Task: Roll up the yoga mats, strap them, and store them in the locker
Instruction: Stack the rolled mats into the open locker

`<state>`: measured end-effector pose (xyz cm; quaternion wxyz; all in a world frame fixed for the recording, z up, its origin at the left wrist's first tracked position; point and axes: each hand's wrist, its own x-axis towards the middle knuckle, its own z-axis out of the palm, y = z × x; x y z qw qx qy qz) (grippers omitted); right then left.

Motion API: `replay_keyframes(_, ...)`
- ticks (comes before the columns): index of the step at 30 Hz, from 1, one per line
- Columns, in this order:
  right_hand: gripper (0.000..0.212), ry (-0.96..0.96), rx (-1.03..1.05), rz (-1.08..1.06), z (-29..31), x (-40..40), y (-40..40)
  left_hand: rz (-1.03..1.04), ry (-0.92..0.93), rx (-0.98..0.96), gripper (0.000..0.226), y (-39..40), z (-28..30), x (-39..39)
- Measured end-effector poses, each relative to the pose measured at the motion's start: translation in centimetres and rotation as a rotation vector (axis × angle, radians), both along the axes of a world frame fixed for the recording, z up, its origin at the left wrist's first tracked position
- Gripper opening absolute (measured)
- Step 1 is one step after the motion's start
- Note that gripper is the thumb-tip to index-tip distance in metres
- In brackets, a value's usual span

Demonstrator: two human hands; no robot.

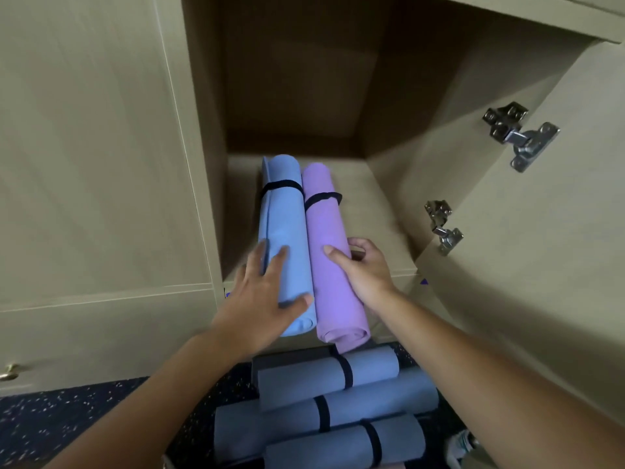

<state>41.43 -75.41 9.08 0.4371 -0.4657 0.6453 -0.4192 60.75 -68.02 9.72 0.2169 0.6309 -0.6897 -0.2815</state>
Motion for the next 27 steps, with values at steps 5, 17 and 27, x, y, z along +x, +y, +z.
replay_keyframes(5, 0.046, 0.060, -0.032, 0.043, 0.0, 0.6, -3.2, -0.101, -0.173, -0.026, 0.113, -1.6, -0.4, 1.4)
replay_keyframes(17, 0.108, 0.393, 0.123, 0.576, 1.0, -0.4, -6.4, 0.219, -0.292, -0.388, 0.046, -7.6, -0.9, 0.9)
replay_keyframes(27, 0.035, 0.278, -0.038, 0.288, 0.4, 4.9, -11.4, 0.336, -0.278, -0.508, 0.036, -9.1, -2.0, 0.5)
